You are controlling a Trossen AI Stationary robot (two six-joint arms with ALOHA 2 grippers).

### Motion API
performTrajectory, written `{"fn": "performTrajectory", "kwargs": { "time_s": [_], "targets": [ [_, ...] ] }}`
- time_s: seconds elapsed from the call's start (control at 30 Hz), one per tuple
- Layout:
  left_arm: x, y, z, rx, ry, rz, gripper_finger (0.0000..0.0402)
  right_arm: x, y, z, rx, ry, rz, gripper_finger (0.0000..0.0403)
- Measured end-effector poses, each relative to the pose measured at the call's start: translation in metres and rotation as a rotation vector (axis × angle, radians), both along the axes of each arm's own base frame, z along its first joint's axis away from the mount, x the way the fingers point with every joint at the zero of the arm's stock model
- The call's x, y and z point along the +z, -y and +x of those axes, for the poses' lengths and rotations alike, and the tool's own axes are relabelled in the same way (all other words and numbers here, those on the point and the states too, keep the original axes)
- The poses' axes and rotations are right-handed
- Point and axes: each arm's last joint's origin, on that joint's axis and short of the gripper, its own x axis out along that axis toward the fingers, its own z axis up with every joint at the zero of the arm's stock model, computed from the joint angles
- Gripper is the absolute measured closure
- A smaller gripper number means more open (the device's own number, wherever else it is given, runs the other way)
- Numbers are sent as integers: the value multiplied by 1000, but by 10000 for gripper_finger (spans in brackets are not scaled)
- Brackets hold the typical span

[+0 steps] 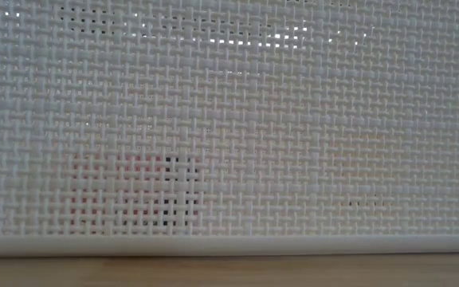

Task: Pick & place medical supplies in basket/bin
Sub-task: Put the top white mailer bag into the white bin

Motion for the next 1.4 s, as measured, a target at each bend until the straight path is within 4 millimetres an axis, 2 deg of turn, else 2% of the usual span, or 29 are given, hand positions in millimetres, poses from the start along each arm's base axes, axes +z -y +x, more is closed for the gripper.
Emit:
{"fn": "performTrajectory", "kwargs": {
  "time_s": [0.2, 0.37, 0.53, 0.8, 0.93, 1.23, 1.4],
  "targets": [
    [-2, 2, -1, -31, -33, 14, 299, -16, -6, 24, 7, -26, 49, 233],
    [-3, 2, -1, -34, -40, 7, 297, -44, -1, 38, 9, -120, 88, 233],
    [-3, 2, -1, -32, -43, 5, 299, -81, -5, 55, 14, -196, 143, 233],
    [-3, 2, -1, -32, -44, 5, 295, -126, -6, 71, 31, -295, 221, 229],
    [-3, 2, -1, -32, -44, 5, 297, -127, -3, 76, 75, -279, 272, 220],
    [-3, 2, -1, -26, -44, 2, 297, -128, 6, 81, 108, -236, 259, 204],
    [-3, 2, -1, -24, -43, 0, 288, -128, 6, 81, 116, -236, 253, 176]
  ]
}}
